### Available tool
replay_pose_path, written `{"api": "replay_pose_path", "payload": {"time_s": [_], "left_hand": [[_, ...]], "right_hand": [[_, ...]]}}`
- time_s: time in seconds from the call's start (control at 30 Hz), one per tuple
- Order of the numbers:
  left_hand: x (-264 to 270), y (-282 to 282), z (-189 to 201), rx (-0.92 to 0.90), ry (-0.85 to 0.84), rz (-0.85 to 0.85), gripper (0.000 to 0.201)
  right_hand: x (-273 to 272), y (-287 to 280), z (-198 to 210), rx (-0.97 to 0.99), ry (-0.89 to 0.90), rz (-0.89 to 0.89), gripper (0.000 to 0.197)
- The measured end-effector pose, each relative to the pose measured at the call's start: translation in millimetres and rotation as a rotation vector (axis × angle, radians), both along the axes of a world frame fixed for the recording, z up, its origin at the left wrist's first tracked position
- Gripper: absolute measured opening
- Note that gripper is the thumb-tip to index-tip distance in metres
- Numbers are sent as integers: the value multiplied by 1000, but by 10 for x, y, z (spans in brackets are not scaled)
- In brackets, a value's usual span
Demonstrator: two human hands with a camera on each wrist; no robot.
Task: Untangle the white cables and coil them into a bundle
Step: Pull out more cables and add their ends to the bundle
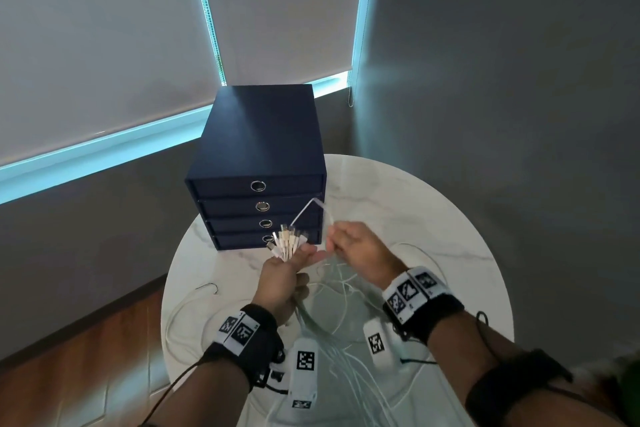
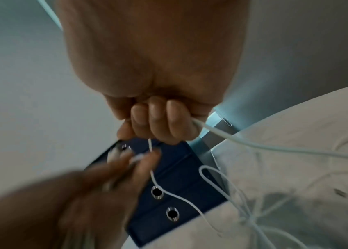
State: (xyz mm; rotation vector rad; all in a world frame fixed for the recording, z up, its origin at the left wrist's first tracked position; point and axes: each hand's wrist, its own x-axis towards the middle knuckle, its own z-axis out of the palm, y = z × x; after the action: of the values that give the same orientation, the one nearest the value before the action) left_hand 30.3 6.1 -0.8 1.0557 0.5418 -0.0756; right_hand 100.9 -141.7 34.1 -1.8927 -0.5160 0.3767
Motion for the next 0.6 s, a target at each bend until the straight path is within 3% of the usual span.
{"api": "replay_pose_path", "payload": {"time_s": [0.1, 0.3, 0.4, 0.47, 0.53, 0.6], "left_hand": [[54, -42, 125, -54, -22, -13, 33], [75, -121, 173, 72, -58, -34, 22], [22, -149, 152, 235, -126, -193, 18], [-1, -143, 128, 315, -146, -262, 16], [-21, -122, 80, 373, -138, -294, 16], [-58, -106, 19, 442, -119, -333, 19]], "right_hand": [[-230, -9, -224, -213, 28, 153, 36], [-298, -53, -308, -250, 173, 132, 21], [-234, -45, -155, 64, 449, -6, 17], [-116, -67, -57, 352, 621, -90, 35], [30, -73, 71, 506, 697, -136, 42], [183, -61, 178, 562, 717, -243, 34]]}}
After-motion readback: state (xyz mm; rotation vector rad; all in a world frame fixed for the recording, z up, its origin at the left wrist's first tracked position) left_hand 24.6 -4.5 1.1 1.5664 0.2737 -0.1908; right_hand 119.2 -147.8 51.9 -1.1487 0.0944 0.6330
